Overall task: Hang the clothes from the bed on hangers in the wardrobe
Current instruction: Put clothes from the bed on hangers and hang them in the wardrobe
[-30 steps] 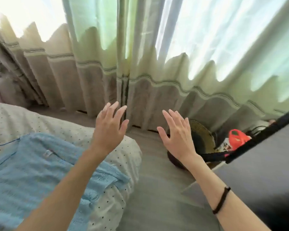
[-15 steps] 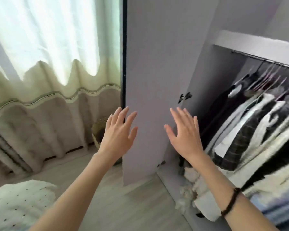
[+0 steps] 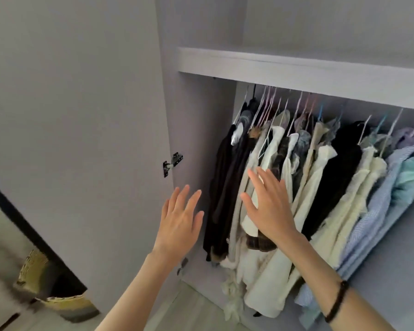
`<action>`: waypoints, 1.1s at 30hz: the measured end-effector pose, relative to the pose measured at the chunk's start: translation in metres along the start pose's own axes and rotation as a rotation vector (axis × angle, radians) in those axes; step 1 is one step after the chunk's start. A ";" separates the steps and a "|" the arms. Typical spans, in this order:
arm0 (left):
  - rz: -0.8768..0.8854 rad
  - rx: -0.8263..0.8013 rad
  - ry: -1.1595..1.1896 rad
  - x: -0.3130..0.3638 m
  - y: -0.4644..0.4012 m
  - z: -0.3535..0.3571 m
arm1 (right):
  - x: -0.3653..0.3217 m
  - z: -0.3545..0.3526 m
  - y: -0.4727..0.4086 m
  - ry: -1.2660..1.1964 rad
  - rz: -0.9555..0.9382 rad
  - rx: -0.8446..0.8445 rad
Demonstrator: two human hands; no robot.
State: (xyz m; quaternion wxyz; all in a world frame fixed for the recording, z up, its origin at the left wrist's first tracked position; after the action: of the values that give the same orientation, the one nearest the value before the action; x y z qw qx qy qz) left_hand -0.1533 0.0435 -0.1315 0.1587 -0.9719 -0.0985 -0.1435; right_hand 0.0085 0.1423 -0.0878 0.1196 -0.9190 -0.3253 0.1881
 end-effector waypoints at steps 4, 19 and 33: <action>0.095 -0.019 0.016 -0.014 -0.063 0.010 | 0.006 0.014 -0.048 -0.074 0.038 0.015; 0.192 -0.057 0.176 0.000 -0.233 0.037 | 0.053 0.032 -0.199 0.039 -0.009 0.040; 0.062 -0.139 0.294 0.003 -0.314 0.059 | 0.089 0.051 -0.235 -0.026 -0.209 0.000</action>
State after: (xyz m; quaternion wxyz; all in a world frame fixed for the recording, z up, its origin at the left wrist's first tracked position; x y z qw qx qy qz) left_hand -0.2103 0.3556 -0.0966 0.1082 -0.9516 -0.0341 -0.2855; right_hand -0.0785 0.3830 -0.0770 0.1344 -0.8775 -0.4209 0.1864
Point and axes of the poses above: each hand's wrist, its own y-axis away from the middle knuckle, its own z-axis out of the palm, x = y × z, the point moved 7 cm from there along -y, towards the middle knuckle, and after that the axes turned 6 degrees about -x, right-handed, at the moved point
